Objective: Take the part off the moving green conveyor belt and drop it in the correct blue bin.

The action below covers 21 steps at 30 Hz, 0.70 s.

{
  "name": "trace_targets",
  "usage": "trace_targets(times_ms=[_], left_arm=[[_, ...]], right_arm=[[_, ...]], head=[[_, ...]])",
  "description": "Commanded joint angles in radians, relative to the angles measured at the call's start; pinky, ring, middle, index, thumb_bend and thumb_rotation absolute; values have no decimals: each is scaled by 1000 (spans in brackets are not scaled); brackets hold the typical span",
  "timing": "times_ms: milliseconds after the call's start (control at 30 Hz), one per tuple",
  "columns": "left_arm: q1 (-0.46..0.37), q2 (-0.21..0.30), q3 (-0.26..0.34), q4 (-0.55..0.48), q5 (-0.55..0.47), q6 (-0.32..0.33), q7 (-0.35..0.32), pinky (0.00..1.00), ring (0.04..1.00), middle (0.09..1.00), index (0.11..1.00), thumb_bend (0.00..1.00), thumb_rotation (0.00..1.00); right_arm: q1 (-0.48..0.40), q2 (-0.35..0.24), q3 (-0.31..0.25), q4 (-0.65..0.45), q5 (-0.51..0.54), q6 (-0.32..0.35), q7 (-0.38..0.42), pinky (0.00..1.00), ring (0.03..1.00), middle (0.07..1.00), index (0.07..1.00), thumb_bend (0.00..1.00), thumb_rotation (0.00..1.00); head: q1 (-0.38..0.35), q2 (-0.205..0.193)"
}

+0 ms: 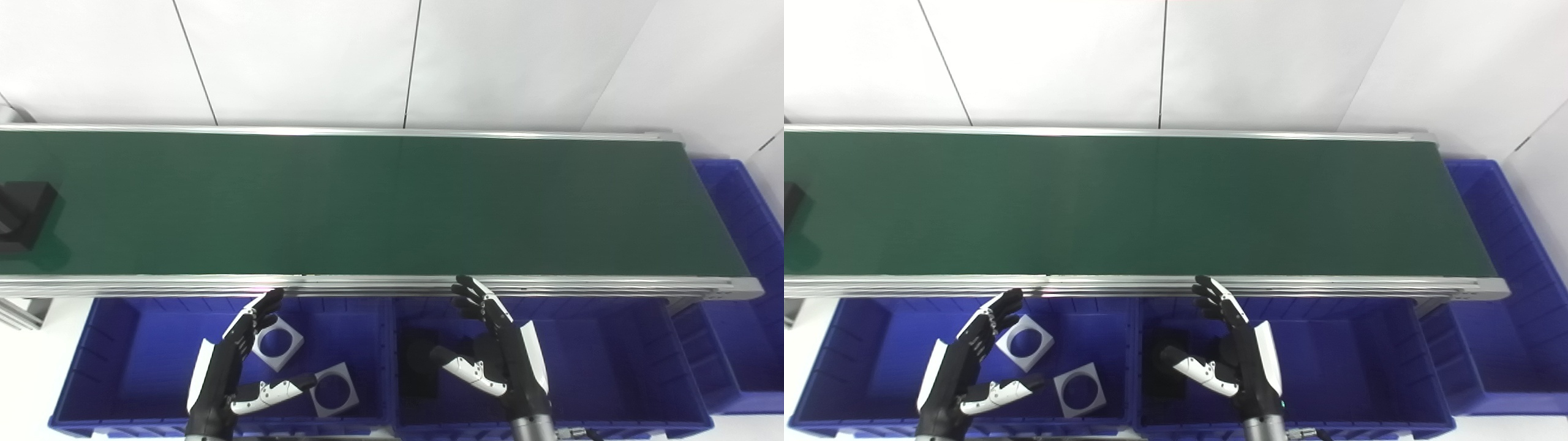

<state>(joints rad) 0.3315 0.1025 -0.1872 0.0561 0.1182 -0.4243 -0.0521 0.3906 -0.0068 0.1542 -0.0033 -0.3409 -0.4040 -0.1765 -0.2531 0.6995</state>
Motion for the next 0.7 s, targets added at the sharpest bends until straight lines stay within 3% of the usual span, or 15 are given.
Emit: trace_targets(times_ms=[0, 333, 667], left_arm=[[-19, 11, -14, -15, -15, -45, -25, 838, 880, 882, 817, 917, 318], [-59, 55, -31, -2, -29, -46, -60, 802, 883, 910, 828, 893, 326], [-66, 19, 2, 58, -90, -46, -52, 813, 851, 859, 788, 894, 300]], right_arm=[[16, 7, 4, -26, 0, -63, -25, 712, 752, 803, 844, 814, 563], [47, 36, 28, -34, -34, -54, -63, 711, 750, 801, 847, 800, 558], [27, 51, 21, -21, -46, -34, -63, 713, 749, 794, 846, 812, 567]], head=[[-8, 3], [-38, 14], [-12, 10]])
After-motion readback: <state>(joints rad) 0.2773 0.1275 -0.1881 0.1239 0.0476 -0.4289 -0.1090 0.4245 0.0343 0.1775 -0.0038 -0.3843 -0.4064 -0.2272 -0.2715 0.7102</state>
